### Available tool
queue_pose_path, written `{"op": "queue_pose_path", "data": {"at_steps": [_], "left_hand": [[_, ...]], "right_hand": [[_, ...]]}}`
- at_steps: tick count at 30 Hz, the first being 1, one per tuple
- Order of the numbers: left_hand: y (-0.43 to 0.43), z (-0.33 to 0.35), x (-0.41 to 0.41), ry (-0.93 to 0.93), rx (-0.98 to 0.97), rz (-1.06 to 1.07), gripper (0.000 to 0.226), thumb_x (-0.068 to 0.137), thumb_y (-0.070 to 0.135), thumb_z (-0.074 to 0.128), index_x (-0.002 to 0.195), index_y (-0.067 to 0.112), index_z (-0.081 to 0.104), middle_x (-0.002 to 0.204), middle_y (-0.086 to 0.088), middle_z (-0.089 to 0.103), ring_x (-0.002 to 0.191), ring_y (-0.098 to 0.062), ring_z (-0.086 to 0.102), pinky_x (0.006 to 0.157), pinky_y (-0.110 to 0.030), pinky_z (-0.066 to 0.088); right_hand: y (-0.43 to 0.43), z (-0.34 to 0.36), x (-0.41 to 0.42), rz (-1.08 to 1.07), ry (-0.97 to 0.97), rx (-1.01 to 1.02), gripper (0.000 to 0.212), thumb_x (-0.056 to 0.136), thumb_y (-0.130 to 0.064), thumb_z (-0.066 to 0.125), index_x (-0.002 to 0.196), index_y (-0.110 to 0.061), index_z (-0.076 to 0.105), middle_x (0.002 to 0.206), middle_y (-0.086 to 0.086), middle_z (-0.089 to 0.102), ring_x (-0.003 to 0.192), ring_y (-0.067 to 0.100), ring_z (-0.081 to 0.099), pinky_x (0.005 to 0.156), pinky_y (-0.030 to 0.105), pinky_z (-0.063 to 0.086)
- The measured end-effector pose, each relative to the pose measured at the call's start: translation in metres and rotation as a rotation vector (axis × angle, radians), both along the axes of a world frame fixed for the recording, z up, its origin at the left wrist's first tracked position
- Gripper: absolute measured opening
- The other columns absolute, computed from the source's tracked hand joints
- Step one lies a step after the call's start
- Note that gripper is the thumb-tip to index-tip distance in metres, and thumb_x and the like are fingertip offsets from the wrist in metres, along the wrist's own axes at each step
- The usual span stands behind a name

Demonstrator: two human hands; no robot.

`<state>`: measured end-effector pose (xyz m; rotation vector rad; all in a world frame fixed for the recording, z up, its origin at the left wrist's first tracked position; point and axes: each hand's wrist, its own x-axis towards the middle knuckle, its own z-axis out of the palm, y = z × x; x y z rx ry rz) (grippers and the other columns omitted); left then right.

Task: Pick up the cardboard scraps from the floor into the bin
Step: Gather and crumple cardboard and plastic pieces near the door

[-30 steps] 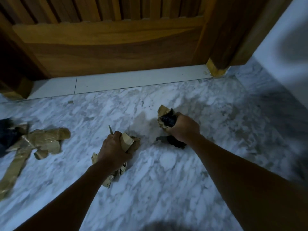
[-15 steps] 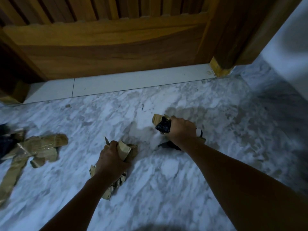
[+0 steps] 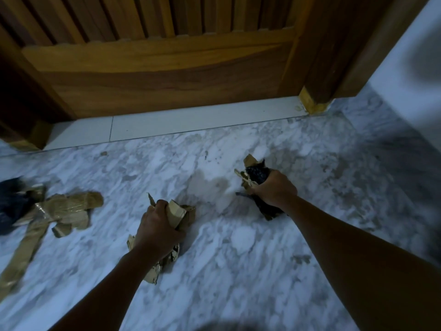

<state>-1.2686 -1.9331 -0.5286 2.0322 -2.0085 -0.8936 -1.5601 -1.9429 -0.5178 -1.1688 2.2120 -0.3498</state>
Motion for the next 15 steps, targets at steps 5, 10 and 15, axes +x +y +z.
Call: {"op": "queue_pose_path", "data": {"at_steps": [5,10,15], "left_hand": [[-0.002,-0.005,-0.007,0.006,0.019,-0.028,0.062,0.063,0.028,0.083,0.115,0.017,0.050,0.108,-0.010,0.055,0.100,-0.029,0.053,0.081,-0.042,0.051],[-0.012,-0.008,-0.014,0.015,-0.001,-0.047,0.064,0.063,0.033,0.083,0.116,0.019,0.050,0.108,-0.009,0.055,0.101,-0.029,0.054,0.081,-0.041,0.051],[-0.024,-0.012,-0.020,0.051,-0.031,-0.060,0.067,0.062,0.043,0.084,0.116,0.021,0.050,0.109,-0.006,0.055,0.102,-0.026,0.054,0.083,-0.040,0.051]], "right_hand": [[-0.005,0.000,-0.001,-0.039,-0.042,-0.059,0.060,0.071,-0.052,0.080,0.117,-0.018,0.063,0.104,0.005,0.067,0.098,0.029,0.065,0.079,0.036,0.052],[-0.023,0.004,-0.003,-0.152,-0.155,-0.119,0.051,0.067,-0.048,0.086,0.108,-0.028,0.065,0.098,-0.002,0.068,0.094,0.025,0.066,0.088,0.040,0.056],[-0.041,0.011,0.006,-0.021,0.002,-0.116,0.052,0.075,-0.053,0.077,0.117,-0.026,0.062,0.110,0.002,0.068,0.100,0.028,0.065,0.081,0.031,0.050]]}}
